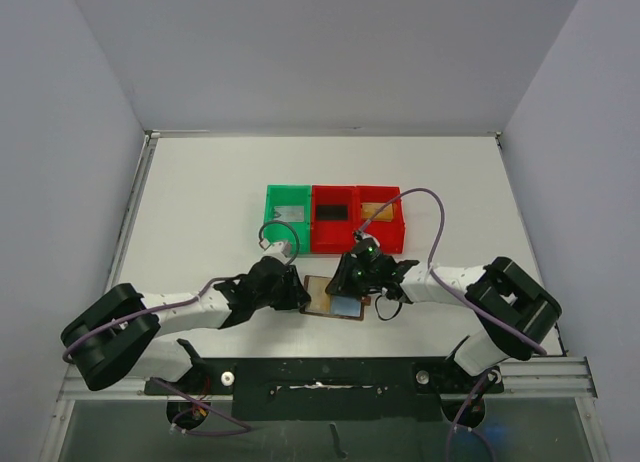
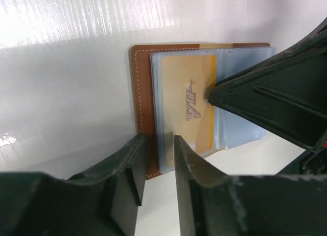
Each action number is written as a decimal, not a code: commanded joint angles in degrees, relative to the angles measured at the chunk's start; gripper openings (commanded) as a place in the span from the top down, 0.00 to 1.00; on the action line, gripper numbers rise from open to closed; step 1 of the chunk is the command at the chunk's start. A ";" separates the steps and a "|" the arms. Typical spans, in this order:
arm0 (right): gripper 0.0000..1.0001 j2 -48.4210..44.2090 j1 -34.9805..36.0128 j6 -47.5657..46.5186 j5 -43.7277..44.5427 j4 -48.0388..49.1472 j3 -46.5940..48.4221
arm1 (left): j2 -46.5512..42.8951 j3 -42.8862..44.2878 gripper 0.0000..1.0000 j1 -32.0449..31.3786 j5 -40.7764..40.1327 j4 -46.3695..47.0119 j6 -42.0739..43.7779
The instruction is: Take the credit cards out of the card holder
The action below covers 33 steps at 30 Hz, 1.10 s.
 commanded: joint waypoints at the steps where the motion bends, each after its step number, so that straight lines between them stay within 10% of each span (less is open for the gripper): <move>1: 0.77 1.89 0.36 0.06 -0.80 1.52 1.59 | 1.58 2.40 0.78 -0.31 0.89 1.19 0.89; 13: 0.99 -0.30 0.54 -2.16 -1.29 0.16 2.20 | 0.68 4.48 0.97 -0.28 0.29 -4.33 2.45; 25: 1.00 -3.65 -0.42 -3.61 -1.90 -1.18 0.43 | -0.10 3.07 1.00 -0.29 0.46 -2.79 2.10; 33: 0.72 -0.49 0.46 -3.81 -1.77 -1.89 2.43 | -0.81 2.48 1.00 -0.27 1.46 -1.53 2.18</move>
